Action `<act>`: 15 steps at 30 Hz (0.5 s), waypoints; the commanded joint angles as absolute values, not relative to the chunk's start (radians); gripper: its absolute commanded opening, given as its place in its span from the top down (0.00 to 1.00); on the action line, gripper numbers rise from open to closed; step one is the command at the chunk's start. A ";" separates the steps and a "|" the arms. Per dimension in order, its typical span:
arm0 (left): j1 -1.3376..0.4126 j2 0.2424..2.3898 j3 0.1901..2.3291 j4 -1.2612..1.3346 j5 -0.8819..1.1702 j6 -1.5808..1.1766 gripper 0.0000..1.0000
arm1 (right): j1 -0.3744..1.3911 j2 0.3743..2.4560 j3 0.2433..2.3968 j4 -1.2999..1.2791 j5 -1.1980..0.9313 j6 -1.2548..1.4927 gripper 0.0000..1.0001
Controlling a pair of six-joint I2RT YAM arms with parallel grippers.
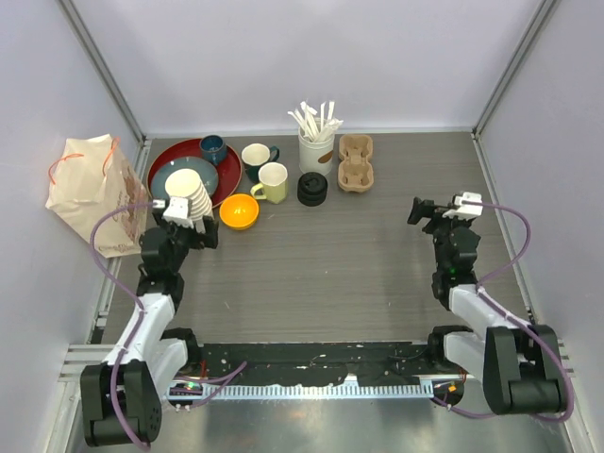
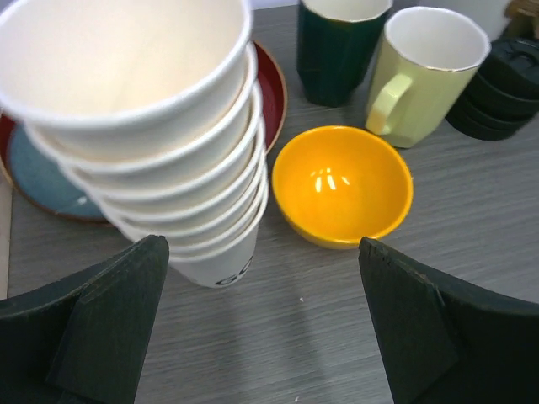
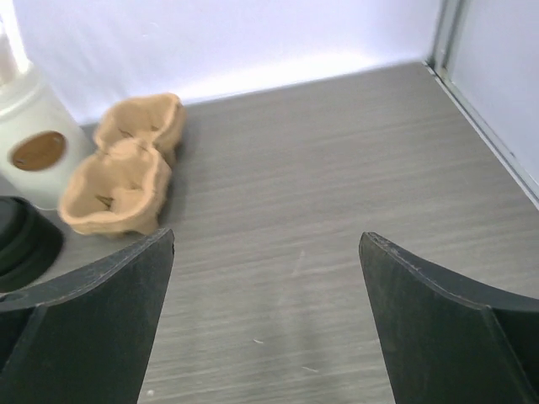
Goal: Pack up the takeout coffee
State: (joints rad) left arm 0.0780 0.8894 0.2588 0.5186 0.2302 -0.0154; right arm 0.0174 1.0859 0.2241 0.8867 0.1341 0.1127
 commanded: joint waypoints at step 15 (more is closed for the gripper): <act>0.084 0.836 1.162 -1.034 0.813 0.582 0.00 | 0.012 0.847 0.644 0.338 -0.215 0.296 0.06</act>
